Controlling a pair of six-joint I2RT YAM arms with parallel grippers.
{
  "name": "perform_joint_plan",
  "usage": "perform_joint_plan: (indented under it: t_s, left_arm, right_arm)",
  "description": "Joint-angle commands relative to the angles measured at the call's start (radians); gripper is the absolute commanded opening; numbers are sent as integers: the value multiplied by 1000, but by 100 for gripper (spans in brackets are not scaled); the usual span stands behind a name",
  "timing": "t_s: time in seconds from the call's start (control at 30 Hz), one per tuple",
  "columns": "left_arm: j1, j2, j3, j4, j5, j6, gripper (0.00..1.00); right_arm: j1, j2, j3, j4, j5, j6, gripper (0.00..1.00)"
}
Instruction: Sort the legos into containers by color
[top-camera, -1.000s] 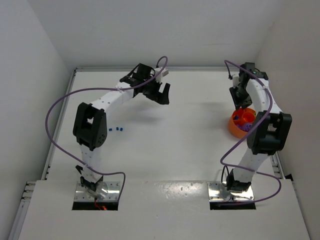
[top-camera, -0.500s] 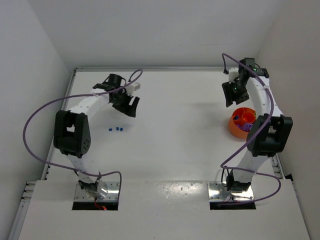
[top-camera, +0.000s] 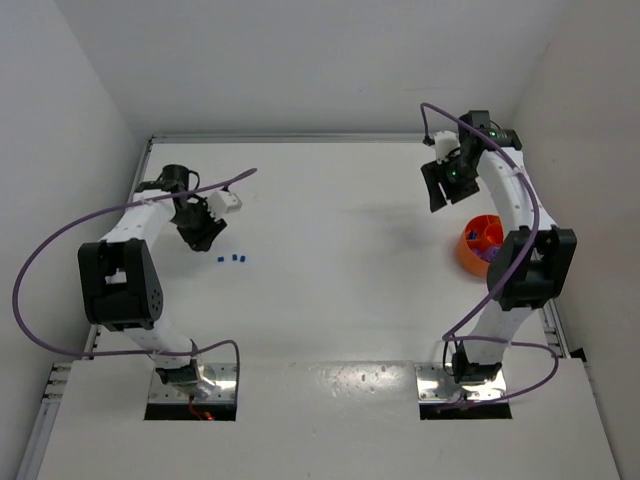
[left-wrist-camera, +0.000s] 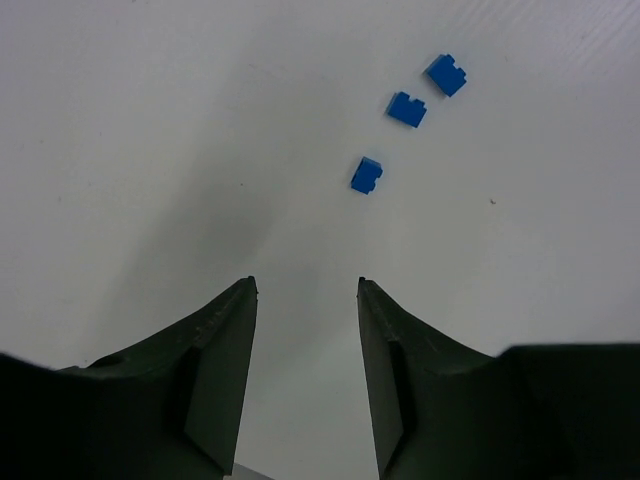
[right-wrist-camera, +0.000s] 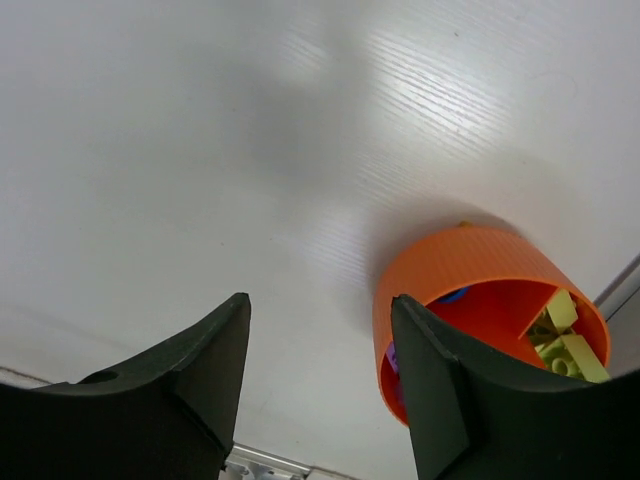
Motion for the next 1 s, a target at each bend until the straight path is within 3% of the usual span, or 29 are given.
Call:
perform_joint_plan:
  t_s: [0.0, 0.33, 0.63, 0.97]
  left_arm:
    - [11, 36, -13, -25, 41, 227, 50]
    - [11, 98, -54, 22, 138, 391, 49]
    - [21, 171, -86, 35, 262, 476, 46]
    - [30, 240, -88, 75, 252, 454, 42]
  right_arm:
    - [26, 29, 50, -2, -33, -30, 59]
    - [75, 38, 52, -2, 32, -30, 73]
    - [84, 38, 52, -2, 50, -30, 74]
    - [84, 38, 52, -2, 50, -30, 74]
